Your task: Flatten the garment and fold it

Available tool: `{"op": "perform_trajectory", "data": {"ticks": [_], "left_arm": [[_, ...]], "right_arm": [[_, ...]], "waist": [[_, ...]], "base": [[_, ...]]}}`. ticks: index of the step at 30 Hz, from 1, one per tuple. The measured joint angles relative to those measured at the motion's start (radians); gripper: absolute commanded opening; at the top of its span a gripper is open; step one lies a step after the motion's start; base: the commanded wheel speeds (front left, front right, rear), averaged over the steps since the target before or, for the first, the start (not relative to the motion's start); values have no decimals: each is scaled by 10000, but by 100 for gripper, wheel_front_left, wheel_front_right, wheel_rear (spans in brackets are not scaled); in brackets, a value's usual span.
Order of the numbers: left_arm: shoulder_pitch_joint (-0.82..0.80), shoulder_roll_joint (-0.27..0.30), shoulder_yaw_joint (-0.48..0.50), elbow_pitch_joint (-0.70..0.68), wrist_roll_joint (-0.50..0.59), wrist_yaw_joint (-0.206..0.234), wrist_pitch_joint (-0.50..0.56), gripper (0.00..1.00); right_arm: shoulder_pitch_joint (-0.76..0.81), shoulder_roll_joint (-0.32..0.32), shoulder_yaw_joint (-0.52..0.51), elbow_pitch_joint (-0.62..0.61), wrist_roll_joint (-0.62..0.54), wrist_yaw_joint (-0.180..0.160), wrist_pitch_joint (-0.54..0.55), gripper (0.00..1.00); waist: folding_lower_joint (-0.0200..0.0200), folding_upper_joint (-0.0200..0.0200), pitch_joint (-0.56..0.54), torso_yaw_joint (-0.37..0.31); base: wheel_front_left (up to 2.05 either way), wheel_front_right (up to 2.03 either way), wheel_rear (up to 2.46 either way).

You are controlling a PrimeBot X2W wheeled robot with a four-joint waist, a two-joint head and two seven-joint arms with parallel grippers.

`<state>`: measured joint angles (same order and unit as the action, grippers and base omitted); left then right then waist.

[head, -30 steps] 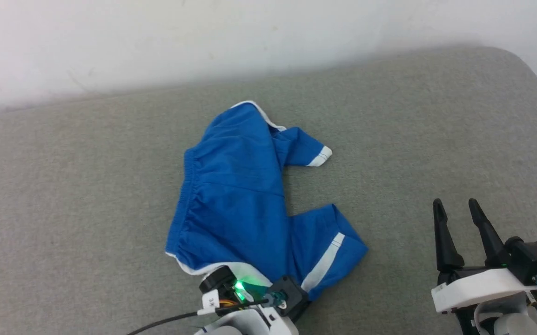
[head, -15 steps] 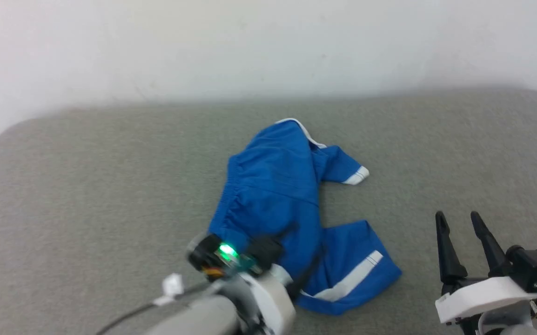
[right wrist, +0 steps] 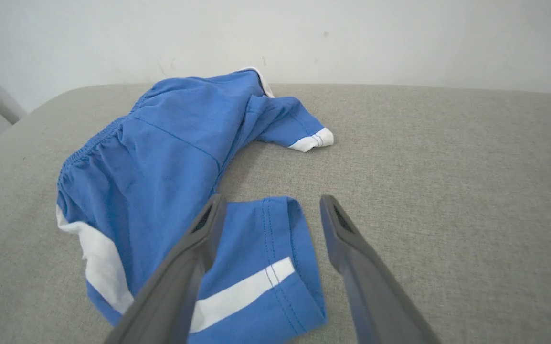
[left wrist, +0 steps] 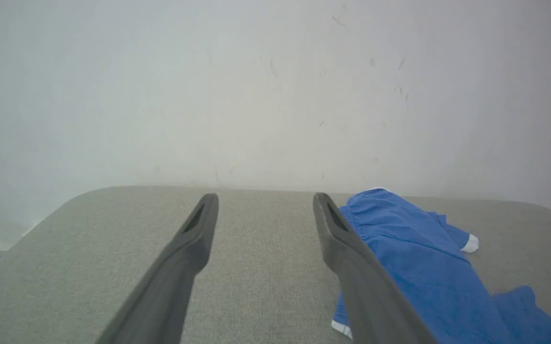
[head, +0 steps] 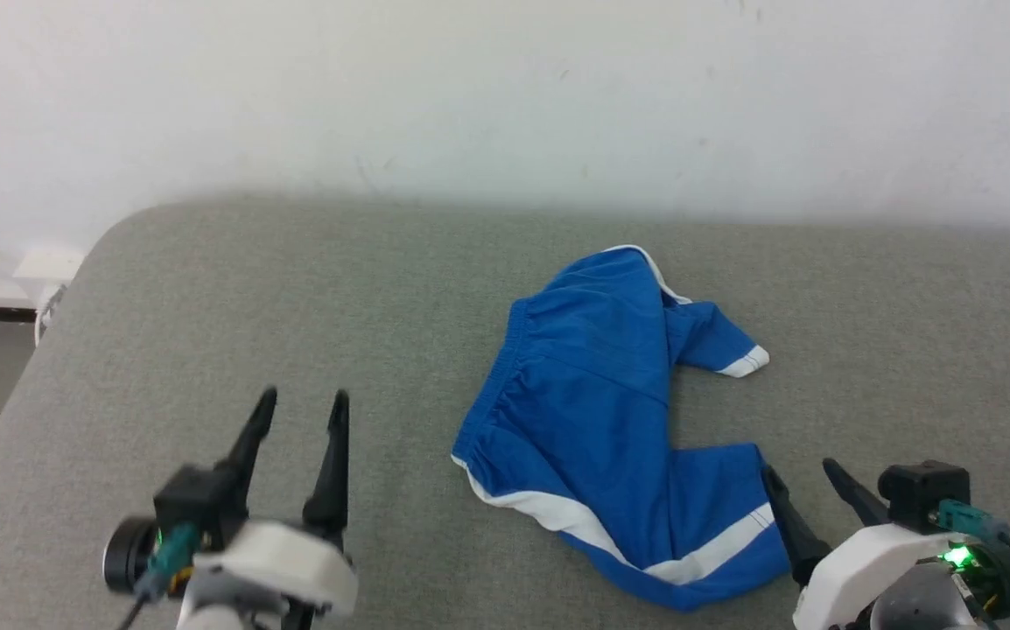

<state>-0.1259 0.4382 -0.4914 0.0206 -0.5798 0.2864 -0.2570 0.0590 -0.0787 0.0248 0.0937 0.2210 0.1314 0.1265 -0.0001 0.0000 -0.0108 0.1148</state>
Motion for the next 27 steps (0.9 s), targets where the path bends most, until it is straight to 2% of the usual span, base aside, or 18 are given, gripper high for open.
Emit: {"op": "perform_trajectory", "data": {"ticks": [4,10,15,20,21,22,23,24,27], "left_arm": [[1123,-251,495,113,871,-570,2,100],[1396,-945,1246,374,1427,-1335,0,100],[1394,-1657,1682,686,1848,-1927,0,100],[1392,-2080,2052,1034,2293,-2406,0,100],[1392,-2140,2119,1089,2351,-2479,0,100],[1392,-2180,2197,1145,2410,-2552,0,100],[1389,-2219,2261,1200,2479,-2646,0,100],[1385,-2255,2318,1262,2562,-2711,0,100],[1377,-2420,2497,1396,2754,-2872,0,100]], "right_arm": [[8,-456,178,-109,207,0,1902,100],[-198,-780,-19,-123,412,0,4487,100],[-491,-913,6,4,416,-2,5488,100],[-498,-965,157,188,407,-2,6090,100],[-499,-966,155,176,407,-2,6125,86],[-499,-968,155,163,405,-2,6121,45],[-499,-974,134,151,362,-2,6077,9],[-500,-993,130,150,290,-2,5973,0],[-509,-966,-48,134,127,2,5346,0]], "waist": [[1,0,108,200],[1,1,282,576],[2,0,534,835],[2,0,774,1001],[2,0,816,1012],[1,0,856,1015],[2,0,888,1011],[3,0,908,995],[2,0,914,885]], "base": [[0,0,0],[0,0,0],[0,0,0],[0,0,0],[0,0,0],[0,0,0],[0,0,0],[0,0,0],[0,0,0]]}}
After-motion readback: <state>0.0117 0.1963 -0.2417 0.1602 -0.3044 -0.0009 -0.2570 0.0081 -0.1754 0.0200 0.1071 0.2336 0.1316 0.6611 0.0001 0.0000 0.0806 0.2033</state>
